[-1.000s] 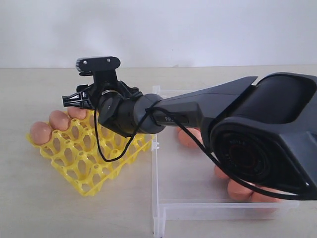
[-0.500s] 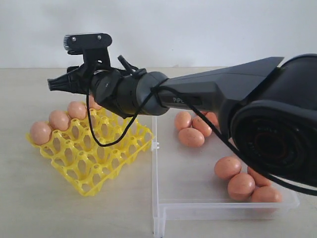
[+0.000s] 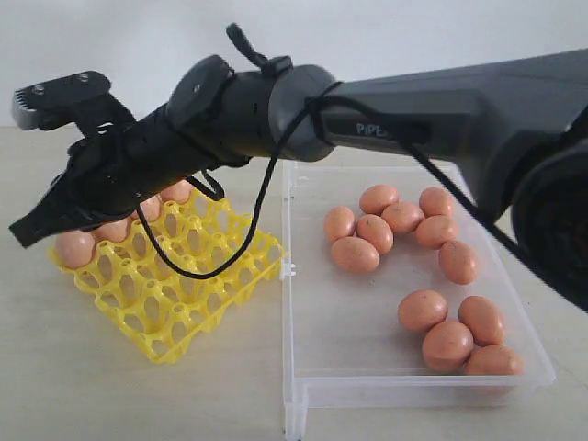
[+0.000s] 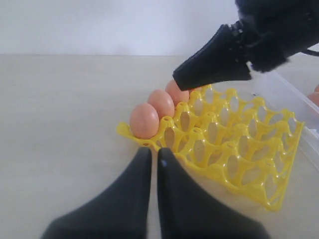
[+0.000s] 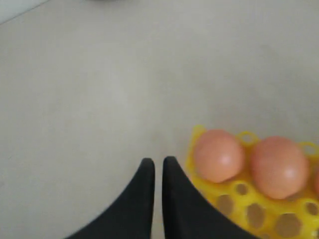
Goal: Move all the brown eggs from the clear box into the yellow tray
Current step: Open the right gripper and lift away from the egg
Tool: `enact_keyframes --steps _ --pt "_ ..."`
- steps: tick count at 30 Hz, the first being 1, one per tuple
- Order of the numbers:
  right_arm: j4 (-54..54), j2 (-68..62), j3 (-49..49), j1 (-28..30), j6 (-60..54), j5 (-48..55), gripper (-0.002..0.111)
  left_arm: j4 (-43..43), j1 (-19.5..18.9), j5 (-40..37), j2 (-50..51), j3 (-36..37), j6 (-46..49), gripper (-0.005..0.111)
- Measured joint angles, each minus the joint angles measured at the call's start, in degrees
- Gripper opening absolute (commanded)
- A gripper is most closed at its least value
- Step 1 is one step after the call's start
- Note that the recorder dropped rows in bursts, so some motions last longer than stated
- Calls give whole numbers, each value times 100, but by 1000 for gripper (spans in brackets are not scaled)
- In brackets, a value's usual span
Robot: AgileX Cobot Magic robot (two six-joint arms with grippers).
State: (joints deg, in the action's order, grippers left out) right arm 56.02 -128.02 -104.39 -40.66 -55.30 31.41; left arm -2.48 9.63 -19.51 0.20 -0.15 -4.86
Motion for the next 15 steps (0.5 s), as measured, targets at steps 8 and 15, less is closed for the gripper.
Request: enact_keyframes --steps 8,15 --pt "-1994 822 0 -656 101 2866 0 0 0 0 0 0 0 4" --pt "-7078 1419 252 -1460 2775 3814 0 0 0 0 0 0 0 4"
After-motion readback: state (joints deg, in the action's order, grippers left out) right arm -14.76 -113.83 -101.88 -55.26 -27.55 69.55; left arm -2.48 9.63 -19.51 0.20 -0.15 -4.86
